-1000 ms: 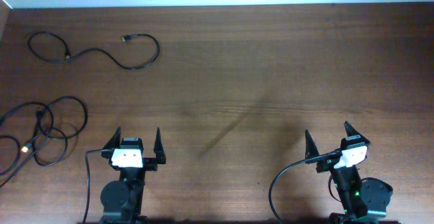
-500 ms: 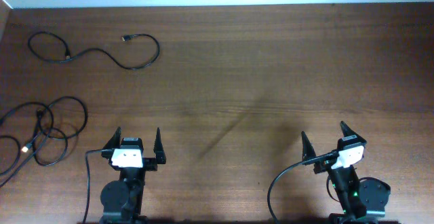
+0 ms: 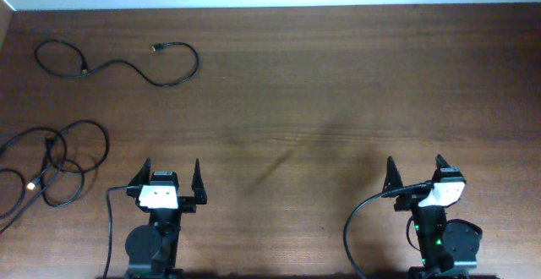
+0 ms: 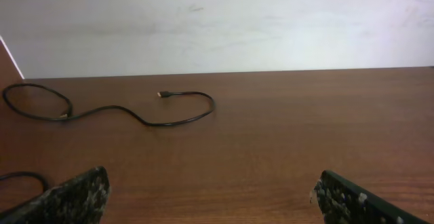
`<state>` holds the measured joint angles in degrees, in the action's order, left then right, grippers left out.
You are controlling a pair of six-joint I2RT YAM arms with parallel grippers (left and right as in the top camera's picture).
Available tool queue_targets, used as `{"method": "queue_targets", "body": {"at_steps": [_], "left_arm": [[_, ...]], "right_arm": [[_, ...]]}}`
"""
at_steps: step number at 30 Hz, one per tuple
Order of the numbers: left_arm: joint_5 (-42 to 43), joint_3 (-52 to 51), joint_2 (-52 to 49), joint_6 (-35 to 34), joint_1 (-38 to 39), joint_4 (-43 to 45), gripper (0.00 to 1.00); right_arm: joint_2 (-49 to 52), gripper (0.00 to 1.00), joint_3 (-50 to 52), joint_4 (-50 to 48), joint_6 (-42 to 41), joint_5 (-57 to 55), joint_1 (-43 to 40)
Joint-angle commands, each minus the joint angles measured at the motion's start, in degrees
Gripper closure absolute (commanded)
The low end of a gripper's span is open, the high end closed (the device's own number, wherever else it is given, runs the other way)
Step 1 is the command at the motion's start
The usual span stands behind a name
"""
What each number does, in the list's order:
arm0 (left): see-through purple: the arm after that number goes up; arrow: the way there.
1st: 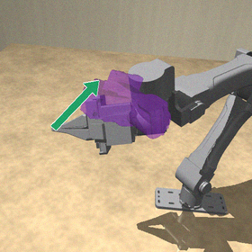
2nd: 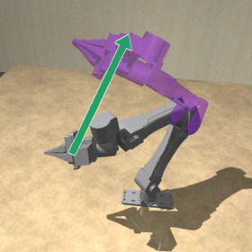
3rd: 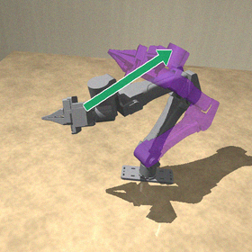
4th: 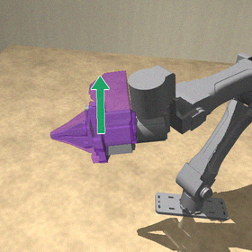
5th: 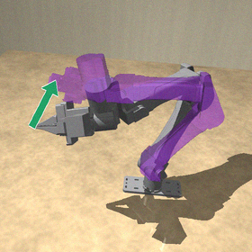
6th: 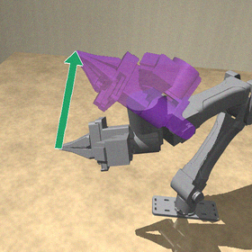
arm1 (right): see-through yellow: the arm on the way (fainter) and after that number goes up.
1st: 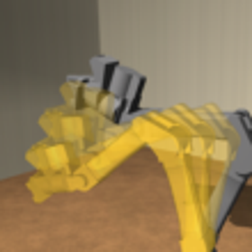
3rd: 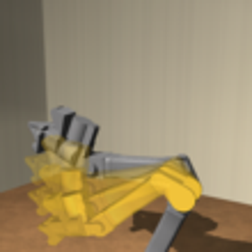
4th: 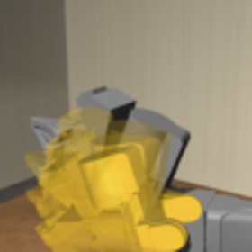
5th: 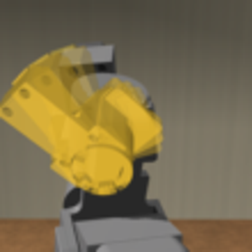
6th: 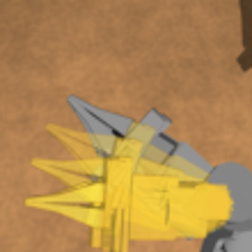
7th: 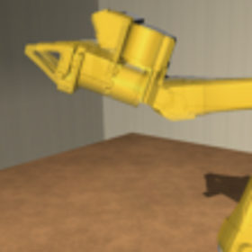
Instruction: Untangle cables
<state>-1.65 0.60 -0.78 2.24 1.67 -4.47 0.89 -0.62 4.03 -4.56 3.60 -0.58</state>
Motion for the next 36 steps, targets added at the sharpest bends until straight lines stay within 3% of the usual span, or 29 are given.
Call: {"method": "queue_targets", "body": {"at_steps": [1,10,13,36], "left_arm": [[0.8,0.0,0.5,0.9,-0.3,-0.4,0.02],[0.8,0.0,0.5,0.9,-0.3,-0.4,0.02],[0.8,0.0,0.5,0.9,-0.3,-0.4,0.02],[0.8,0.0,0.5,0.9,-0.3,-0.4,0.02]], "right_arm": [[-0.7,0.01,0.3,0.7,-2.1,-3.7,0.7],[-0.7,0.01,0.3,0.5,-1.1,-2.0,2.1],[-0.7,0.01,0.3,0.1,4.3,2.2,2.1],[-0.7,0.01,0.3,0.2,4.3,0.5,2.0]]}}
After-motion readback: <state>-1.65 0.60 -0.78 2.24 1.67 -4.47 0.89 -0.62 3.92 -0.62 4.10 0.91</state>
